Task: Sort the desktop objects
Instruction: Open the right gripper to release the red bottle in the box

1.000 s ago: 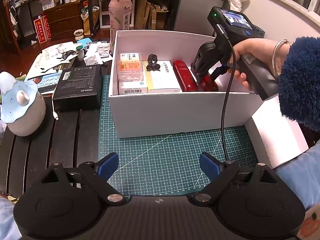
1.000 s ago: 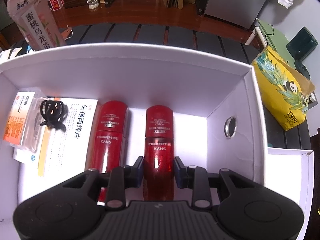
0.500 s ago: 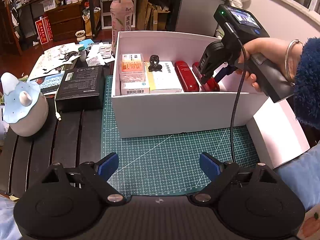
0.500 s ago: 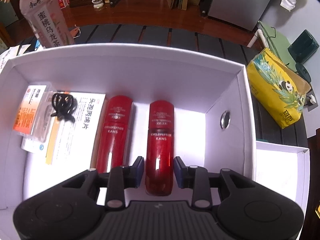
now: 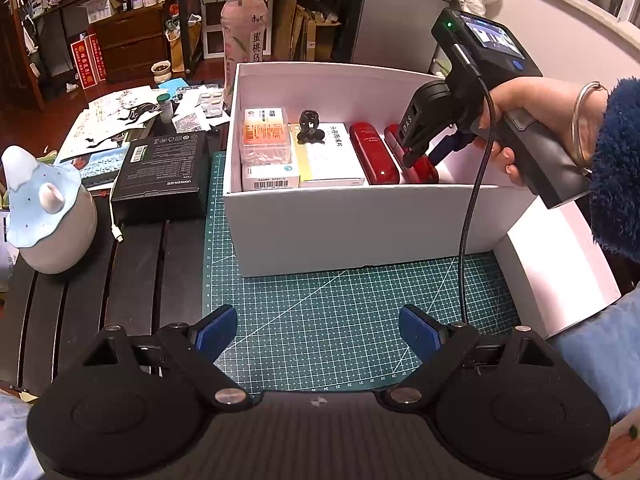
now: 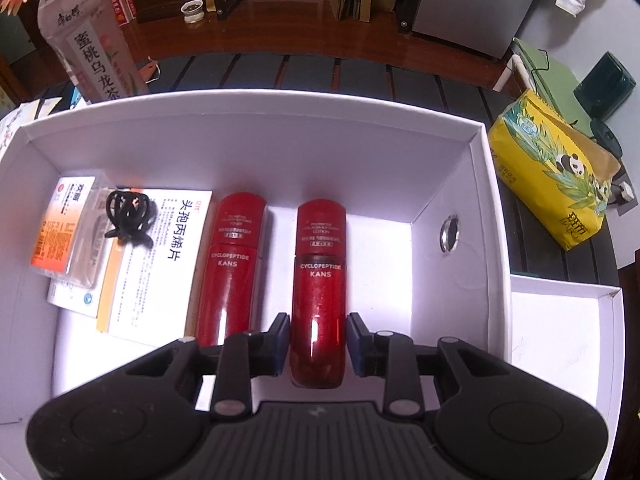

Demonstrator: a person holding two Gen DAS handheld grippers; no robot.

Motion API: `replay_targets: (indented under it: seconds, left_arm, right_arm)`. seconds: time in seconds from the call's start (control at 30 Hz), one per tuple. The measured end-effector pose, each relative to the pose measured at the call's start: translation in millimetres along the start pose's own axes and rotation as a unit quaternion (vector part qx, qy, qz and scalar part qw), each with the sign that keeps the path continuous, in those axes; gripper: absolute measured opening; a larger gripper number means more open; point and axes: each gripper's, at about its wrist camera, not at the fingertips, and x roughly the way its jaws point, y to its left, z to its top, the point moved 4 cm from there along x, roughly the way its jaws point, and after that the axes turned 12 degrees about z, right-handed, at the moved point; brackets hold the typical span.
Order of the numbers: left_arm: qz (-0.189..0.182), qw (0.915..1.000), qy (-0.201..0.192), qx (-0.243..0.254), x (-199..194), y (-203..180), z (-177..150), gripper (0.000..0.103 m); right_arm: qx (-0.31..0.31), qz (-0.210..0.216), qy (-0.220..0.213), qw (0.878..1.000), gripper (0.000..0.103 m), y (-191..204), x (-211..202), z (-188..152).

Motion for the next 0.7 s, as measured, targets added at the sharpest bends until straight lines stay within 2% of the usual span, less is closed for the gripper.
replay_targets:
  seconds: [0.7]
  left_arm:
    - [0.001,1.0,0.0,-0.001,0,2,0,0.088]
  right_arm:
    - [0.003,0.002,-0.019,1.0,0.03,3,-13,1]
